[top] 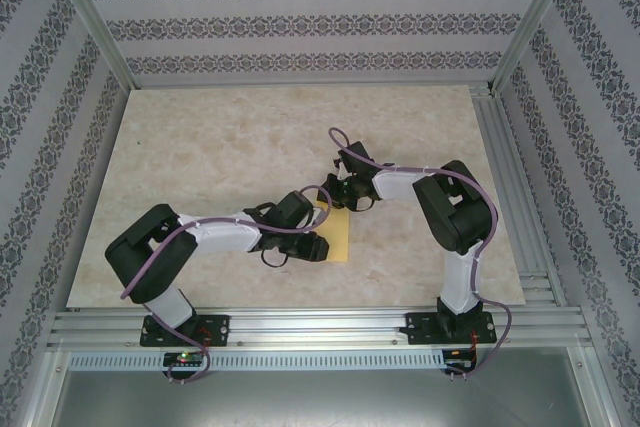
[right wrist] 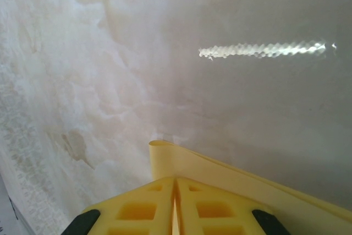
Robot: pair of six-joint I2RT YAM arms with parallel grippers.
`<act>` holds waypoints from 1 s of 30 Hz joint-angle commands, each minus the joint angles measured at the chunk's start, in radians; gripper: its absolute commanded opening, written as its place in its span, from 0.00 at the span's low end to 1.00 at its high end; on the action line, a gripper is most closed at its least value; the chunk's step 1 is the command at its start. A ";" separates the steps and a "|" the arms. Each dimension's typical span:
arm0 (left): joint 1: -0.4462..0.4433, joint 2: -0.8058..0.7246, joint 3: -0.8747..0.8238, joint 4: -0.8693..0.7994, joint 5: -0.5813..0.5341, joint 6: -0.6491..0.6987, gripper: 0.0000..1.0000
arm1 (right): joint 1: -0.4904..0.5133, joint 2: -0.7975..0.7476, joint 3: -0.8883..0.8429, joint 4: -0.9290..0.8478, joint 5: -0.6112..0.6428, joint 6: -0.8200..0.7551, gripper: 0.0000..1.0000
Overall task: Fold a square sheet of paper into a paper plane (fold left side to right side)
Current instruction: First fold the square sheet of paper in half at the center of the table.
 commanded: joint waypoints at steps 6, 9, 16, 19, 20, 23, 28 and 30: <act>-0.056 -0.041 -0.037 -0.132 0.023 -0.001 0.40 | 0.003 0.041 -0.014 -0.083 0.098 -0.022 0.12; -0.061 -0.064 -0.064 -0.120 0.023 -0.018 0.40 | 0.003 0.041 -0.015 -0.082 0.097 -0.022 0.12; -0.037 -0.169 -0.021 -0.153 -0.009 -0.019 0.42 | 0.006 0.041 -0.014 -0.082 0.092 -0.024 0.12; 0.009 -0.217 0.022 -0.154 -0.010 -0.020 0.44 | 0.006 0.039 -0.012 -0.080 0.091 -0.023 0.12; 0.028 -0.229 0.030 -0.147 -0.009 -0.023 0.44 | 0.006 0.036 -0.013 -0.081 0.091 -0.023 0.12; 0.072 -0.220 0.045 -0.113 0.015 -0.018 0.45 | 0.007 0.036 -0.010 -0.080 0.088 -0.024 0.12; 0.093 -0.124 0.064 -0.037 0.066 -0.020 0.40 | 0.010 0.032 -0.010 -0.081 0.084 -0.025 0.12; 0.093 -0.098 0.054 0.023 0.086 -0.038 0.40 | 0.010 0.031 -0.012 -0.084 0.088 -0.023 0.12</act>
